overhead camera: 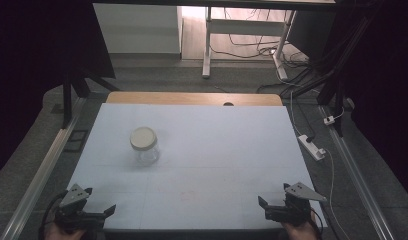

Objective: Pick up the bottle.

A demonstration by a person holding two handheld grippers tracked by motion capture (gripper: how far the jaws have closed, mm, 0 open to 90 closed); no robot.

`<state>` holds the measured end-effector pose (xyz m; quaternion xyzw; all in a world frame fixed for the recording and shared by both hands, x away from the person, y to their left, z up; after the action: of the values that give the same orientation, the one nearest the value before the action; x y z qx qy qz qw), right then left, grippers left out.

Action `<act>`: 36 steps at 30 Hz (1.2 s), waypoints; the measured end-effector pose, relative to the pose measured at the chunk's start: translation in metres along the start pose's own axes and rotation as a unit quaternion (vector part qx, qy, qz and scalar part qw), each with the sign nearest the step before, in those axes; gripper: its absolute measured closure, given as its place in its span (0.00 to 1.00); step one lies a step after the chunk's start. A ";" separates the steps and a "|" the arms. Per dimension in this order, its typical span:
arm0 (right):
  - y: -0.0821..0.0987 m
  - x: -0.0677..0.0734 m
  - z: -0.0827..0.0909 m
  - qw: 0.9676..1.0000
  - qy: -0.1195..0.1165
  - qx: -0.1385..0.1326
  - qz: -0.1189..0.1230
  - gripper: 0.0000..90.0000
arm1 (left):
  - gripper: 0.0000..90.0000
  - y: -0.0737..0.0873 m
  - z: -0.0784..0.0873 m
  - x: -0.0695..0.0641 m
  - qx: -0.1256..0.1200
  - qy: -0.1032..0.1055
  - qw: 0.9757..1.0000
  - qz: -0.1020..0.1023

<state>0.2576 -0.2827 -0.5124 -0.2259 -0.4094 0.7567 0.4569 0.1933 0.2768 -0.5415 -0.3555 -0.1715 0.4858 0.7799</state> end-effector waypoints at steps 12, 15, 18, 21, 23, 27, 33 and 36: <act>-0.001 0.001 -0.002 1.000 -0.009 0.005 0.002 0.00 | 0.00 0.001 -0.001 0.002 0.006 0.009 1.000 0.009; -0.001 0.000 -0.002 1.000 -0.010 0.004 0.001 0.00 | 0.00 0.001 -0.002 0.003 0.009 0.014 1.000 0.014; -0.001 0.000 -0.002 1.000 -0.013 0.003 -0.001 0.00 | 0.00 0.001 -0.002 0.003 0.010 0.015 1.000 0.015; -0.001 0.000 -0.002 1.000 -0.013 0.004 0.000 0.00 | 0.00 0.001 -0.001 0.003 0.008 0.016 1.000 0.016; -0.001 0.000 -0.002 1.000 -0.014 0.004 0.001 0.00 | 0.00 0.001 -0.001 0.003 0.009 0.013 1.000 0.015; -0.001 0.000 -0.002 1.000 -0.017 0.004 0.000 0.00 | 0.00 0.000 -0.001 0.003 0.009 0.016 1.000 0.018; 0.000 0.000 -0.003 1.000 -0.017 0.009 0.002 0.00 | 0.00 -0.003 0.000 0.000 -0.001 0.018 1.000 0.015; -0.001 0.000 -0.003 1.000 -0.018 0.010 0.002 0.00 | 0.00 -0.007 0.000 -0.001 -0.006 0.021 1.000 0.014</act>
<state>0.2601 -0.2810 -0.5137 -0.2084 -0.4094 0.7655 0.4505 0.1971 0.2738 -0.5361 -0.3731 -0.1530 0.4883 0.7740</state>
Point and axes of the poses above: each handheld gripper's, and its own axes: z roughly backward along the jaws, y roughly out of its underside, x roughly to its left, the point moved 3 cm from there along -z, roughly forward along the jaws, and after that the axes turned 1 degree about -z, right-handed, at the moved point
